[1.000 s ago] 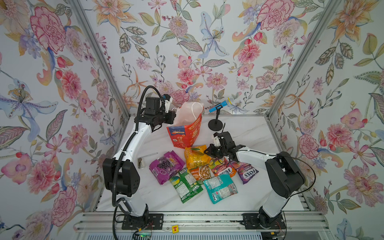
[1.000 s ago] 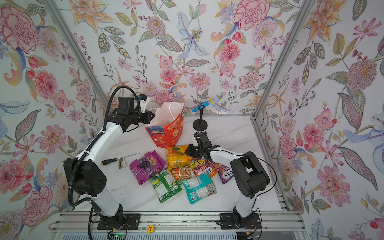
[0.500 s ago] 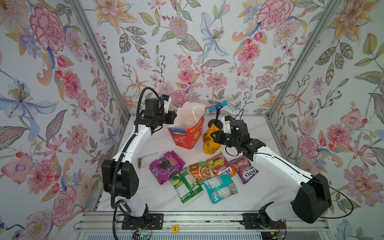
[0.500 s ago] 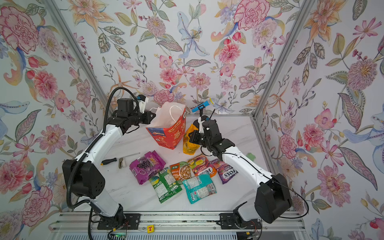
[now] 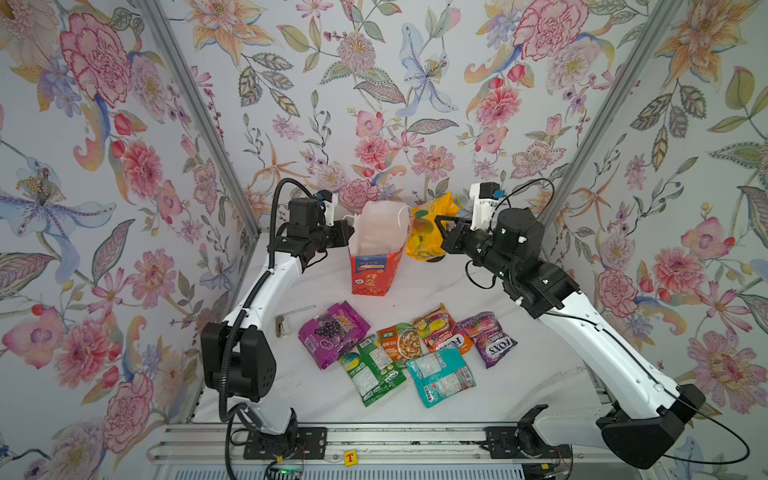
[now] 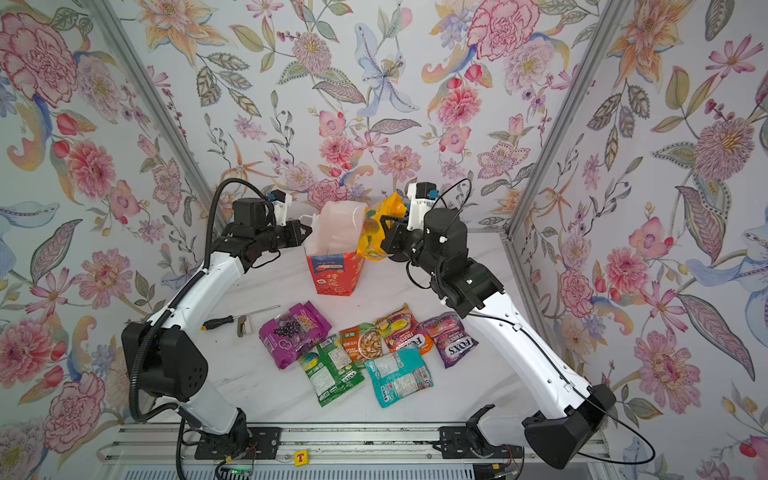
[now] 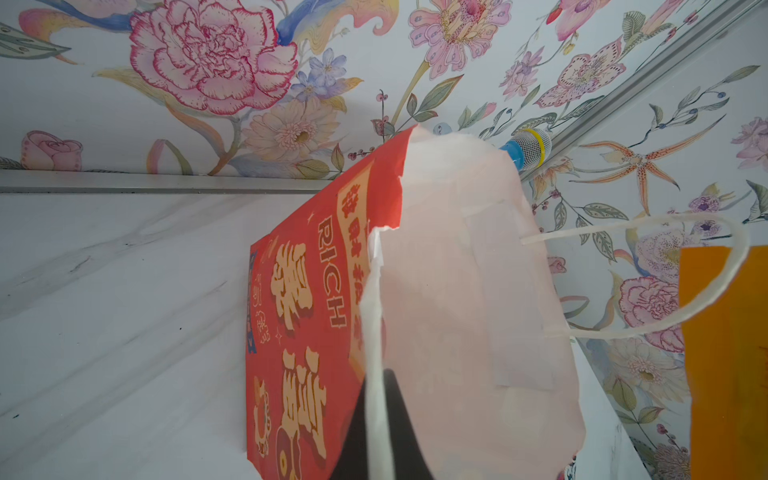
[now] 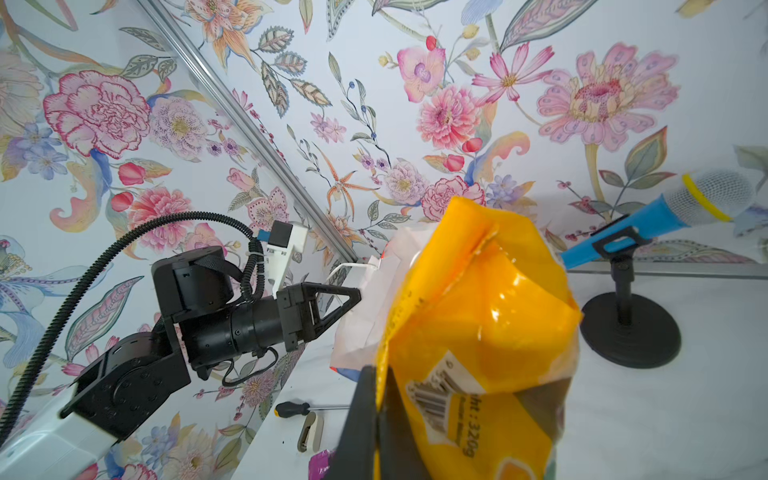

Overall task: Place the snacks into the paper bag
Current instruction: 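Lift the yellow snack bag with the right gripper above the paper bag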

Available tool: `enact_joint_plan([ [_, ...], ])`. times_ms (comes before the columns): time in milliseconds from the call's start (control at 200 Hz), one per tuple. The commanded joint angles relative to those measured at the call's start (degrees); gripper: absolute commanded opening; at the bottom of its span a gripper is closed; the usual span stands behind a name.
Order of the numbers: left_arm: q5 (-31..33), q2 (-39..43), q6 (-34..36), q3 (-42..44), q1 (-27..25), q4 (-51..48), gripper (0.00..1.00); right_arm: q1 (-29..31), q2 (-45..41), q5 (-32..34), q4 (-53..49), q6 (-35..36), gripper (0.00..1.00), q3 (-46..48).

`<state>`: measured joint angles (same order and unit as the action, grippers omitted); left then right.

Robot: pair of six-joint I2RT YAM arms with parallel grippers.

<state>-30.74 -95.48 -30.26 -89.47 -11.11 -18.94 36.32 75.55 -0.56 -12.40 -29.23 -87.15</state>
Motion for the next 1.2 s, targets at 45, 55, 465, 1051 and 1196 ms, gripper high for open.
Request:
enact_joint_plan([
  [45,-0.7,3.3,-3.0,-2.3,-1.9,-3.1,0.00,0.4,-0.4,2.0,3.4,4.8,0.00,-4.1],
  [55,-0.8,3.3,-3.1,-2.3,-2.1,-3.2,0.00,0.4,-0.5,2.0,3.6,5.0,0.00,-4.4],
  [465,-2.8,10.9,-16.5,8.0,-3.1,5.2,0.00,3.8,3.1,-0.8,2.2,7.2,0.00,-16.2],
  [1051,0.4,12.7,-22.6,20.2,-3.2,17.0,0.00,7.5,-6.8,9.9,-1.0,12.0,0.00,-9.5],
  [1196,1.1,11.7,-22.7,19.6,-3.1,17.1,0.00,7.7,-5.9,9.5,-1.8,12.1,0.00,-10.8],
])
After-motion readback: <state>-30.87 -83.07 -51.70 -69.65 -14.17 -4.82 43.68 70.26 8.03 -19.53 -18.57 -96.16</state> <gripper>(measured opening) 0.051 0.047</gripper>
